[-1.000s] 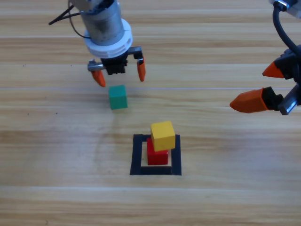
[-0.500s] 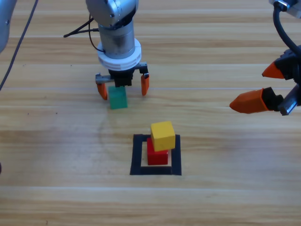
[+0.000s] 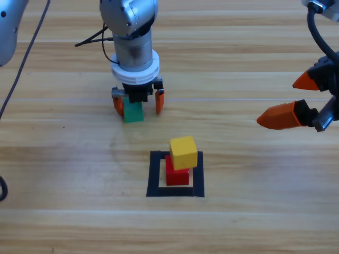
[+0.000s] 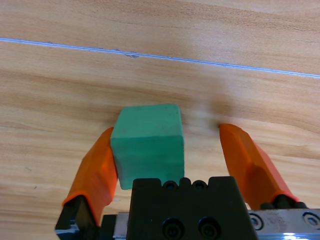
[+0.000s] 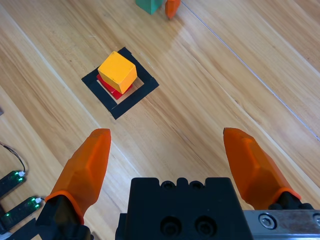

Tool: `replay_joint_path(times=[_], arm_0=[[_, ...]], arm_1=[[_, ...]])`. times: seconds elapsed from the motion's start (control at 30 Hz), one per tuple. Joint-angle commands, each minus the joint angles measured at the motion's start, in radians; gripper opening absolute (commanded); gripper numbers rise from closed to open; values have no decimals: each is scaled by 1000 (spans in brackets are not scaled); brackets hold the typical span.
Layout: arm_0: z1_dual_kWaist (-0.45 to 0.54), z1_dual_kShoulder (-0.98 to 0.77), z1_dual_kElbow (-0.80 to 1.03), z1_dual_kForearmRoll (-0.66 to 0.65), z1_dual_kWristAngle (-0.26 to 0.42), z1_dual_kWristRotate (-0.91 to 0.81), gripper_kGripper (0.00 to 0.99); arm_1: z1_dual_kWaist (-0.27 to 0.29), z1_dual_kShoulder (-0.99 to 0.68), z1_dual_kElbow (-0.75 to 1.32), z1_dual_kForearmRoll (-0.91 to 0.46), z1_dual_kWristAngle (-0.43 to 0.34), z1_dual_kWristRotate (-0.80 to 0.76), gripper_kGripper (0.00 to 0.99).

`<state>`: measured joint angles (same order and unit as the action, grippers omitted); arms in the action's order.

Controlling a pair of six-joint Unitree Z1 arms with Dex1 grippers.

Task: Stack the blocks in the rectangular block: red at the bottom, yellow in the middle, green on top

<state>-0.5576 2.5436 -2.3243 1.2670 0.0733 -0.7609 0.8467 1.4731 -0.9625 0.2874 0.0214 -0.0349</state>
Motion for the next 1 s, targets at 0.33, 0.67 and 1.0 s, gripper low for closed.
replay_joint_path(times=[0.33,0.67,1.0], arm_0=[[-10,41,6,11,5,61,100],[-36,-315,-23,104,-35,239,31],[-102,-620,151,144,-69,308,8]], arm_1=[[-23,15,25,-11,6,-2,988],[-23,16,25,-10,5,1,988],[-23,16,25,-8,5,1,986]])
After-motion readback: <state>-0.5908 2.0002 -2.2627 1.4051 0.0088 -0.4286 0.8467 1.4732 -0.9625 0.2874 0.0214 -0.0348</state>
